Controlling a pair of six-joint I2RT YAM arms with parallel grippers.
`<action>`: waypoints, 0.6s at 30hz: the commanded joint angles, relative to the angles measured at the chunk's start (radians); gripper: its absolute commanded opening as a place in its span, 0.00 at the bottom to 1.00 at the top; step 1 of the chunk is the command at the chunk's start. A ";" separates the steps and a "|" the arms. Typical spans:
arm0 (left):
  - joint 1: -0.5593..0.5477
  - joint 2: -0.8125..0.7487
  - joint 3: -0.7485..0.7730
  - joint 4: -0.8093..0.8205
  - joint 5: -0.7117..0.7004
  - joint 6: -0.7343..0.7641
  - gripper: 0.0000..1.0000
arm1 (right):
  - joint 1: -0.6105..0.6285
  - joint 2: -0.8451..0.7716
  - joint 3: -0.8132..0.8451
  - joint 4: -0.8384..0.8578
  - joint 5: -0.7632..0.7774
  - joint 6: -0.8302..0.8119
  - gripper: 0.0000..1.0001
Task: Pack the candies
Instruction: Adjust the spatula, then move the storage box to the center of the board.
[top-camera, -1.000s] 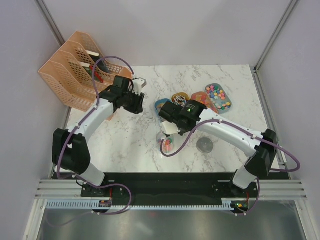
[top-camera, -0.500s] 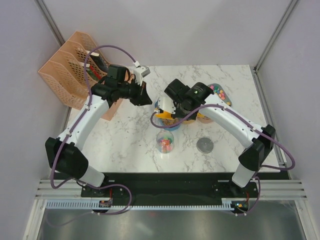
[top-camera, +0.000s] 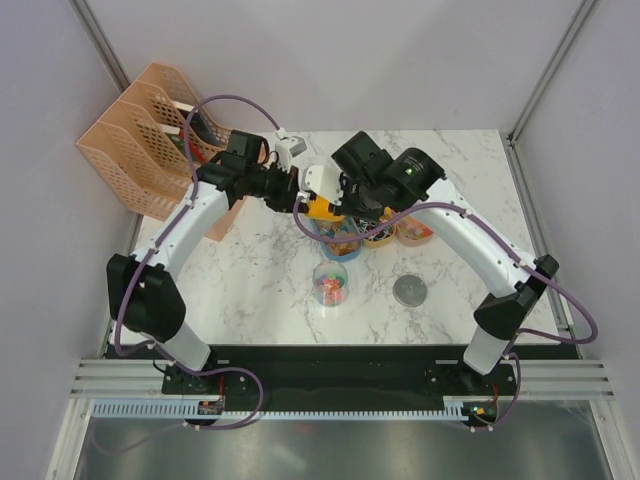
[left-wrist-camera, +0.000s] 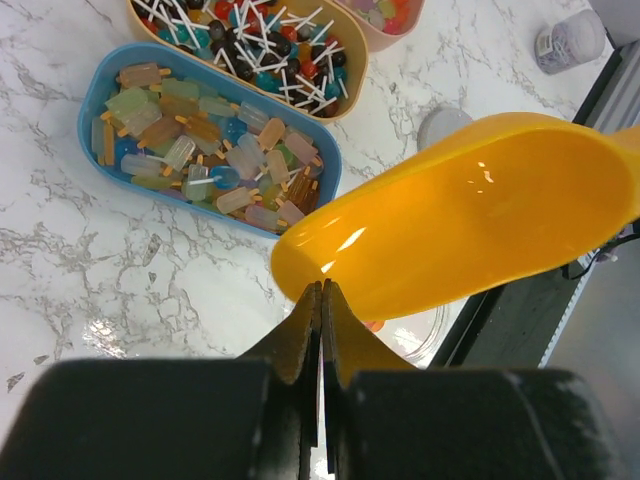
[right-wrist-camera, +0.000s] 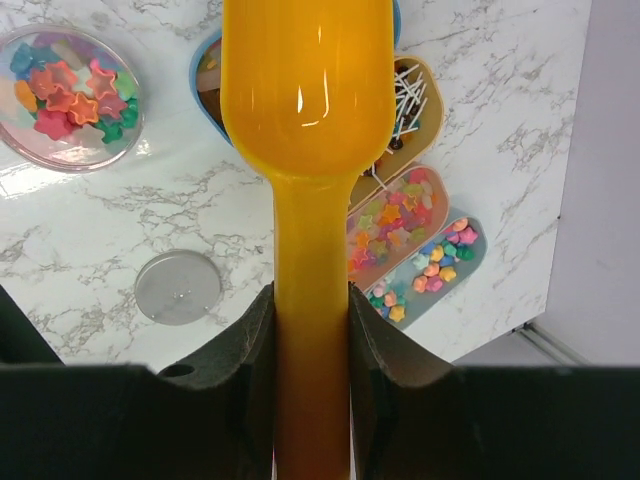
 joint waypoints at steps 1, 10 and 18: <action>-0.002 0.030 0.043 0.007 0.023 -0.029 0.02 | 0.001 -0.082 0.048 0.041 -0.058 0.038 0.00; 0.001 -0.046 0.075 0.075 -0.333 0.023 0.05 | -0.170 -0.162 -0.129 0.053 -0.063 0.153 0.00; -0.009 0.058 -0.190 0.134 -0.300 0.040 0.02 | -0.405 -0.179 -0.367 -0.017 -0.132 0.279 0.00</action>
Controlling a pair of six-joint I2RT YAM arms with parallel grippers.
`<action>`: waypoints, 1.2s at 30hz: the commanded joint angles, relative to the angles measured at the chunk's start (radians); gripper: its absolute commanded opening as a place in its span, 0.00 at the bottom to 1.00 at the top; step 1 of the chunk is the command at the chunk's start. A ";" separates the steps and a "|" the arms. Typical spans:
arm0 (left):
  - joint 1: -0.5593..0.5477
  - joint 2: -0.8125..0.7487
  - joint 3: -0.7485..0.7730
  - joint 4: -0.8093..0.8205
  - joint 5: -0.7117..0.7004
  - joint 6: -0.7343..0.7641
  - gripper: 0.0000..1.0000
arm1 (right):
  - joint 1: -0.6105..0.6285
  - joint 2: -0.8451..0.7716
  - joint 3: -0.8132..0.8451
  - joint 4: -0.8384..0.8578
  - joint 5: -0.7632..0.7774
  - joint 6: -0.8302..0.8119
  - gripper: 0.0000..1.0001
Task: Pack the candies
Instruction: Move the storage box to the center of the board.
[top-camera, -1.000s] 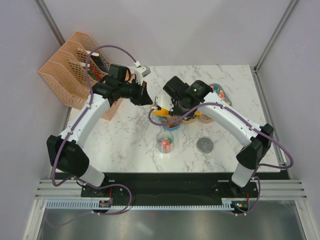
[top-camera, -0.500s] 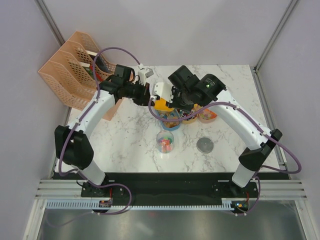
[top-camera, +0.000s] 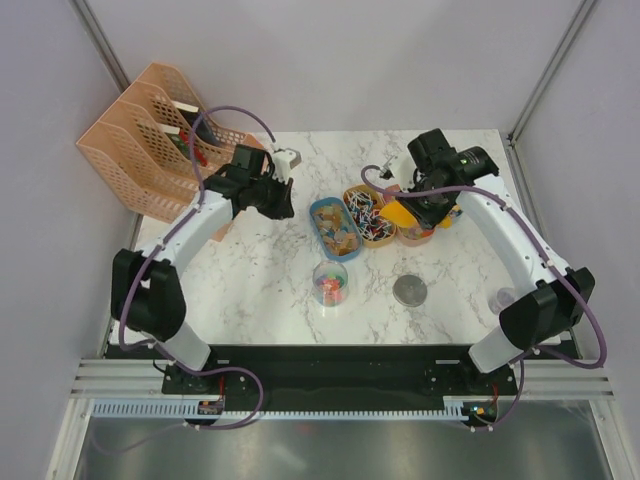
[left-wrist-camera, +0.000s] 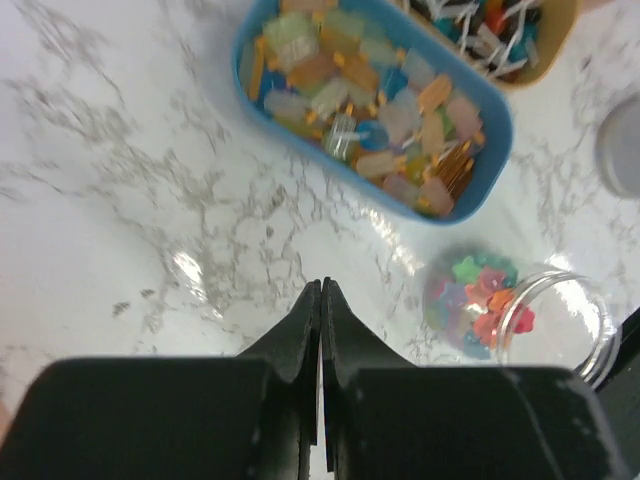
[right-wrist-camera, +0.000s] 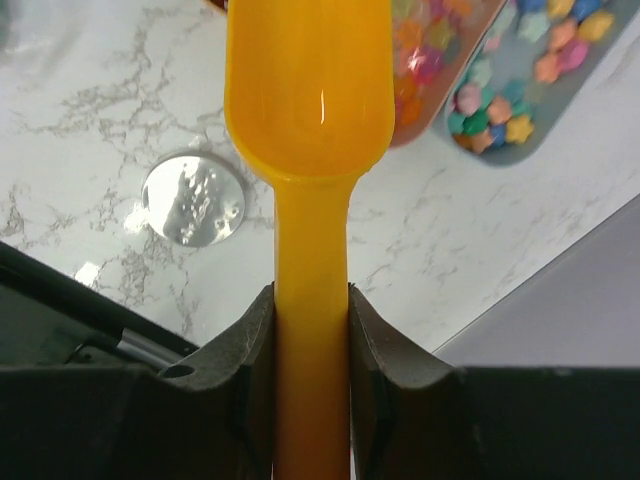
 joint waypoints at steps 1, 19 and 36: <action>-0.015 0.077 -0.125 0.060 -0.014 0.003 0.02 | -0.035 0.005 -0.046 -0.051 -0.049 0.073 0.00; -0.113 0.377 0.003 0.175 0.085 -0.087 0.02 | -0.052 0.073 -0.094 -0.085 -0.033 0.075 0.00; -0.234 0.445 0.091 0.119 0.129 -0.124 0.05 | -0.054 0.119 -0.032 -0.064 0.012 0.077 0.00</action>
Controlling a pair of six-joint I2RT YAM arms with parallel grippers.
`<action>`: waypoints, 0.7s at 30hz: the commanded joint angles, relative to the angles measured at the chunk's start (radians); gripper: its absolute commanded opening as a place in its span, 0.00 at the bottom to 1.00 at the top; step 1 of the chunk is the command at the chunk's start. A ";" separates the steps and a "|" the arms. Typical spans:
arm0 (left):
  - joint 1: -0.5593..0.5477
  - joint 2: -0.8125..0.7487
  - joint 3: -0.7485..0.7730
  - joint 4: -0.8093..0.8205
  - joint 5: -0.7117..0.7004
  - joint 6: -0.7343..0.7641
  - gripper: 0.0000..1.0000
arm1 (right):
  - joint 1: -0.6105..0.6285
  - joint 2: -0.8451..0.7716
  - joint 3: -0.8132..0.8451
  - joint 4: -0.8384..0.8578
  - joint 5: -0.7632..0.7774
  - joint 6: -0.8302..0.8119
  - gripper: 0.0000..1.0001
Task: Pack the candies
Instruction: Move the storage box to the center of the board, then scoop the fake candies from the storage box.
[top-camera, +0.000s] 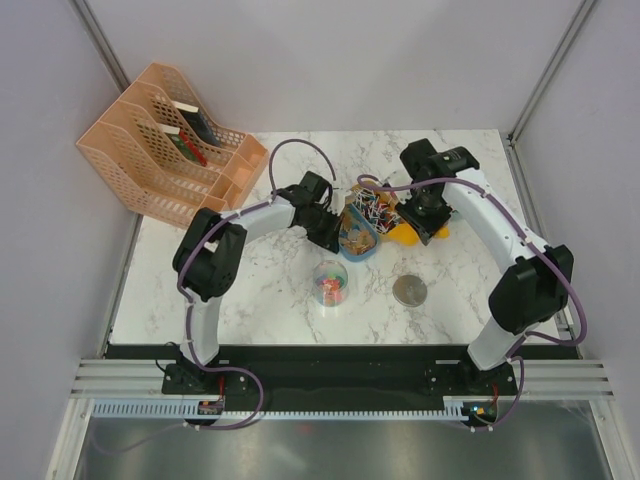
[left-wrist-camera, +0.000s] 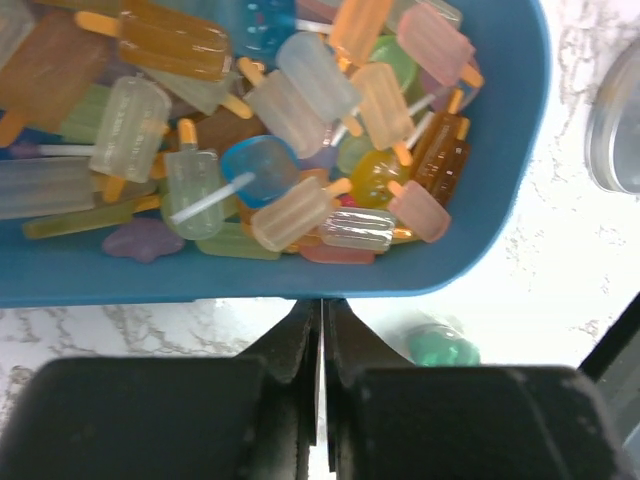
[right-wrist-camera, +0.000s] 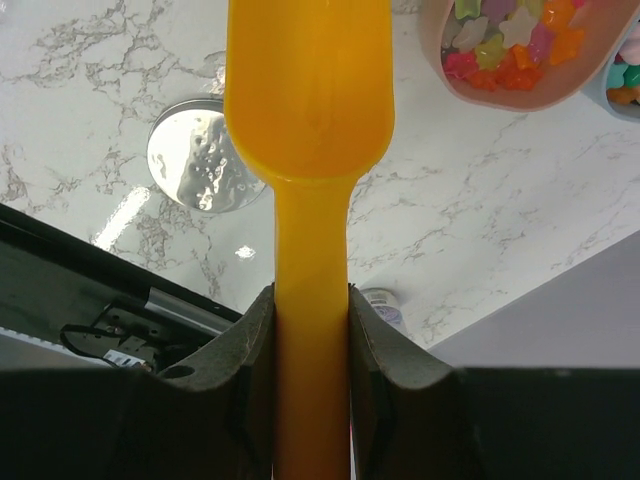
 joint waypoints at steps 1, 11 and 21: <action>-0.009 -0.014 0.055 -0.021 0.048 -0.016 0.11 | -0.004 0.010 0.048 0.018 0.029 0.011 0.00; 0.000 -0.200 -0.093 -0.084 -0.010 0.067 0.47 | -0.016 0.089 0.097 0.030 0.089 0.005 0.00; 0.050 -0.221 -0.116 -0.050 -0.017 0.041 0.47 | -0.007 0.260 0.220 -0.017 0.151 -0.026 0.00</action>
